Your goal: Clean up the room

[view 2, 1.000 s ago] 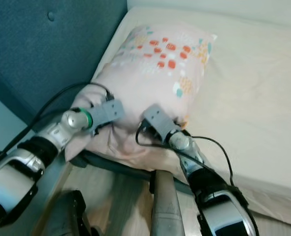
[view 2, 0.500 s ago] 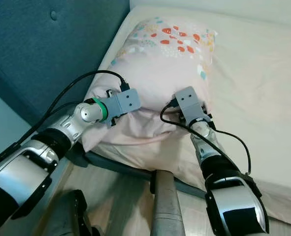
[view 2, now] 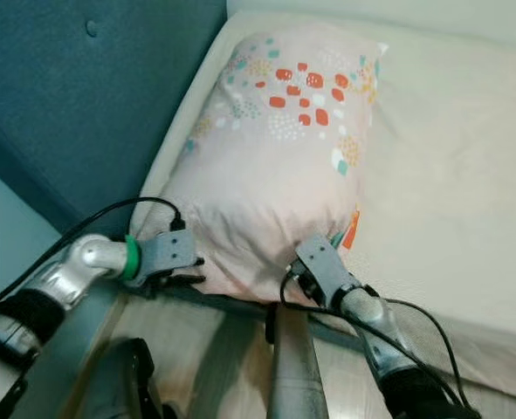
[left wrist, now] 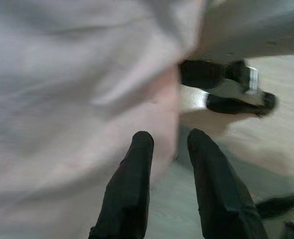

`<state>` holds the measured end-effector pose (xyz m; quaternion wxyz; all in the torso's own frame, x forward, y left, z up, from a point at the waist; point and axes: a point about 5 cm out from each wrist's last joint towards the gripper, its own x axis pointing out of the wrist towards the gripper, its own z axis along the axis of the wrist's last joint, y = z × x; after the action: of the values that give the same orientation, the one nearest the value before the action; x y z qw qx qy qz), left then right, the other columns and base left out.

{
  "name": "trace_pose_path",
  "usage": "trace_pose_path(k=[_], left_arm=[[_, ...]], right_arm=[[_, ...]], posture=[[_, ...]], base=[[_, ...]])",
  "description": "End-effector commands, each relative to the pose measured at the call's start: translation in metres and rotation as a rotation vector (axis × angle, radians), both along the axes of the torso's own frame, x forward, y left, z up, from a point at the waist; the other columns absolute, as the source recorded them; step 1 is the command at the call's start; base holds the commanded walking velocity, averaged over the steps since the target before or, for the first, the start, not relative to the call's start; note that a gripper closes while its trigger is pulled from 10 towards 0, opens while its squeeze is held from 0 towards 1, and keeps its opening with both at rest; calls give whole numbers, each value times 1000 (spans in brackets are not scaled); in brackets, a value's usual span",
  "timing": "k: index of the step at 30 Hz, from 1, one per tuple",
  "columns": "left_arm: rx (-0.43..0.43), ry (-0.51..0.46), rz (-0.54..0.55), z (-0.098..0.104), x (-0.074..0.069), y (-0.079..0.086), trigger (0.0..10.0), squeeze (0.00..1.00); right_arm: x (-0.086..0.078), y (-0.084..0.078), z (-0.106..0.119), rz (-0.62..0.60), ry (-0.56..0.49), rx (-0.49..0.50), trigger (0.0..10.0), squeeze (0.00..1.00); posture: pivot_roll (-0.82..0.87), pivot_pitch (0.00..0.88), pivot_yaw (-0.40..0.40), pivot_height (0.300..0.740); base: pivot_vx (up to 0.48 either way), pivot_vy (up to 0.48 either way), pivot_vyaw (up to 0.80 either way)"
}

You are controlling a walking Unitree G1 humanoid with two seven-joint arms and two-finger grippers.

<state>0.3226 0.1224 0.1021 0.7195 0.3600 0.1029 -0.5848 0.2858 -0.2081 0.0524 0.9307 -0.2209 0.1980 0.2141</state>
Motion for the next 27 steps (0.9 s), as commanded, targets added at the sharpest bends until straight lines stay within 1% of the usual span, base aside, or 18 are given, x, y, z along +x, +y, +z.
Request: trace_pose_path(k=[1,3,4,5,7,8,9,10,18,19,20,21,22,23,24,25,26,27], left_arm=[[72,56,-20,-18,-9,8,10000,0],[128,54,3,-33,-10,8,10000,0],[128,54,3,-33,-10,8,10000,0],[158,32,30,-38,-8,6,10000,0],[201,-65,167,-43,4,-1,10000,0],[206,-136,261,-39,14,-5,10000,0],[206,-180,320,-35,20,-7,10000,0],[188,-236,413,-27,29,-8,10000,0],[188,-236,413,-27,29,-8,10000,0],[155,-371,548,4,50,5,10000,0],[139,-443,599,24,59,15,10000,0],[139,-443,599,24,59,15,10000,0],[132,-486,622,36,64,22,10000,0],[132,-486,622,36,64,22,10000,0],[137,-544,638,49,68,32,10000,0],[147,-584,647,56,70,39,10000,0],[147,-584,647,56,70,39,10000,0],[165,-633,656,63,73,47,10000,0]], right_arm=[[-12,-6,-15,-13,84,-20,10000,0],[-13,-8,-14,-20,85,-32,10000,0],[-13,-8,-14,-20,85,-32,10000,0],[-13,-9,-13,-30,83,-35,10000,0],[-14,-11,-10,-44,80,-41,10000,0],[-14,-12,-8,-51,78,-41,10000,0],[-15,-12,-6,-54,78,-40,10000,0],[-15,-12,-5,-55,77,-38,10000,0],[-15,-12,-5,-55,77,-38,10000,0],[-25,-12,-10,-14,119,-38,10000,0],[-33,-11,-14,18,151,-38,10000,0],[-33,-11,-14,18,151,-38,10000,0],[-38,-11,-16,40,173,-38,10000,0],[-38,-11,-16,40,173,-38,10000,0],[-46,-10,-22,66,205,-47,10000,0],[-51,-10,-25,76,221,-56,10000,0],[-51,-10,-25,76,221,-56,10000,0],[-53,-11,-27,71,220,-63,10000,0]], posture=[[-123,119,106,555],[-127,116,108,555],[-127,116,108,555],[-130,115,107,555],[-136,111,109,555],[-141,109,109,555],[-142,109,109,555],[-148,106,110,555],[-148,106,110,555],[-138,108,118,555],[-138,108,118,555],[-138,108,118,555],[-138,108,118,555],[-138,108,118,555],[-128,111,118,555],[-125,111,118,555],[-125,111,118,555],[-122,111,117,555]], base=[[0,0,0],[0,0,0],[0,0,0],[0,0,0],[0,0,0],[0,0,0],[0,0,0],[0,0,0],[0,0,0],[0,0,0],[0,0,0],[0,0,0],[0,0,0],[0,0,0],[0,0,0],[0,0,0],[0,0,0],[0,0,0]])
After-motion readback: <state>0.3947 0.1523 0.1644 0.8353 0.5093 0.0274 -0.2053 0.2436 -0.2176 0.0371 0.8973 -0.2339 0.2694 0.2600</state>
